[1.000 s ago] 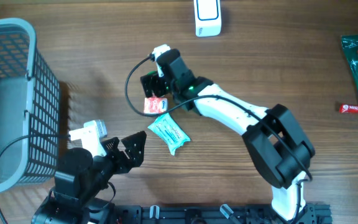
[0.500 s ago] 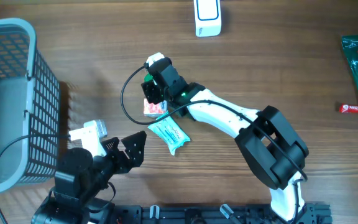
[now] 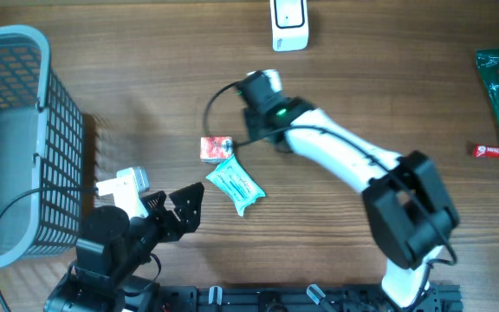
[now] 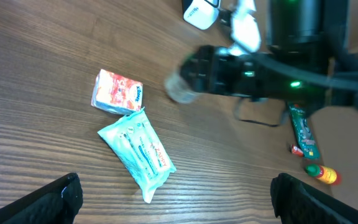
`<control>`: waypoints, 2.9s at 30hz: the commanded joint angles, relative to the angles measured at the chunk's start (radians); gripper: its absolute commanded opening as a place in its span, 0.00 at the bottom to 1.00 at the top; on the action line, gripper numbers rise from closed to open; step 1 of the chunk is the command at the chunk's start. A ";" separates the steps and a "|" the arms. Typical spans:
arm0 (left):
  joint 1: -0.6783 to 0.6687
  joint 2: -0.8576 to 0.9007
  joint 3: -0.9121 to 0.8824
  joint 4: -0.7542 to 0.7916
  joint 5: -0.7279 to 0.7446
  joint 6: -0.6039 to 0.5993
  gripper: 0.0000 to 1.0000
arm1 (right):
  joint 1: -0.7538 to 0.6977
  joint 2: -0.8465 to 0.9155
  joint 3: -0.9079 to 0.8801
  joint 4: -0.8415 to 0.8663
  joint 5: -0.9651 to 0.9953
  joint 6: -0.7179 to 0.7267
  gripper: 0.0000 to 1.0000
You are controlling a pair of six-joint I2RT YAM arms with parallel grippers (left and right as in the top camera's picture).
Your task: Scan the item barcode
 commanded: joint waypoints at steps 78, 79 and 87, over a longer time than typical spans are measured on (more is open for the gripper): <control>-0.006 0.001 0.001 0.002 -0.009 0.020 1.00 | -0.213 0.274 0.367 -0.671 -0.404 0.370 0.95; -0.006 0.001 0.001 0.002 -0.009 0.020 1.00 | -0.211 0.274 0.356 -0.661 -0.413 0.361 0.95; -0.006 0.001 0.001 0.002 -0.009 0.020 1.00 | -0.193 0.274 0.349 -0.618 -0.340 0.359 0.91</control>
